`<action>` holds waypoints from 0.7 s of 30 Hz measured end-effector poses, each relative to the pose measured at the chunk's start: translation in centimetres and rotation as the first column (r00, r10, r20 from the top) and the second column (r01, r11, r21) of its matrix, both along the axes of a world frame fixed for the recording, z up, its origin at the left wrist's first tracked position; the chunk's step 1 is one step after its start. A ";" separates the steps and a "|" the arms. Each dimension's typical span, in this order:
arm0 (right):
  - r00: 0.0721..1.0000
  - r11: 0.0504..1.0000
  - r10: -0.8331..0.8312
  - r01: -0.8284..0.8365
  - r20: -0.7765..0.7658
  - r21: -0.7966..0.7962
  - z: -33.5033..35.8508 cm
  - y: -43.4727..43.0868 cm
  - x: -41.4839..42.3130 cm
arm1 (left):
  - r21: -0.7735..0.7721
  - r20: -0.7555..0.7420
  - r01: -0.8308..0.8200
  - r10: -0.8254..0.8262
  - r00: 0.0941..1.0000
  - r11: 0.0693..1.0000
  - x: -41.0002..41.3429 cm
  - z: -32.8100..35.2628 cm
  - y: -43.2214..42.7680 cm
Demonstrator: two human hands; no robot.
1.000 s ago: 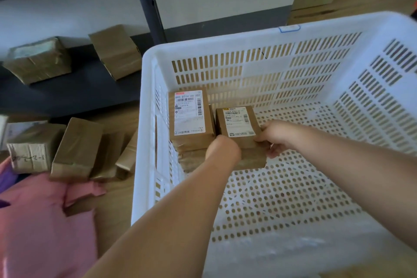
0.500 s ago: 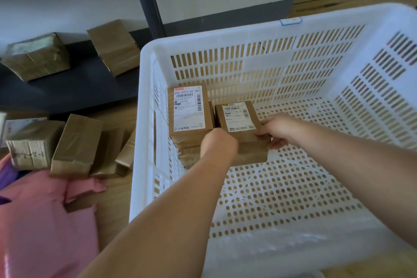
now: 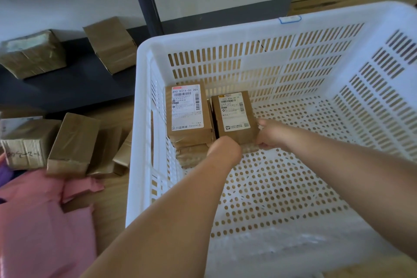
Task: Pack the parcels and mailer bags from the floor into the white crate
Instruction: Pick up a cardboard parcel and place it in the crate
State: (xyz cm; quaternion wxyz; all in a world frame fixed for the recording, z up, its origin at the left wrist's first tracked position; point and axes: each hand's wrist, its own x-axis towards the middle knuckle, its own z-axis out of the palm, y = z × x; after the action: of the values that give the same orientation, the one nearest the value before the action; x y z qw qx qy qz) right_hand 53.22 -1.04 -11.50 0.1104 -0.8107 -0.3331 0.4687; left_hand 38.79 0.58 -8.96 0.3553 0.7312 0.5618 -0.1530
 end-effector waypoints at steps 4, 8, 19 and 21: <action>0.987 0.988 0.130 -0.121 0.095 -0.096 0.8 0.0 -0.7 | -0.074 -0.027 0.068 -0.070 0.997 0.995 0.5 0.1 -0.4; 0.965 0.989 0.145 -0.133 0.218 -0.070 2.4 0.9 -0.5 | -0.077 -0.049 -0.045 0.041 0.998 0.996 -0.2 1.5 0.0; 0.986 0.936 -0.158 0.134 0.048 0.326 12.8 1.1 -4.5 | 0.083 0.341 -0.228 0.187 0.921 0.970 -2.7 9.4 -0.9; 0.977 0.886 -0.214 0.205 -0.025 0.415 15.3 0.3 -5.9 | 0.076 0.495 -0.365 0.282 0.822 0.928 -4.4 11.5 -1.4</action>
State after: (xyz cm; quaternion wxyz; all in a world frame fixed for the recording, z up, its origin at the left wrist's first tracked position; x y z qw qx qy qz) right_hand 47.29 -0.70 3.76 0.3264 -0.8047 -0.3369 0.3638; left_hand 34.43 -0.82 2.50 0.4403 0.6669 0.5843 0.1415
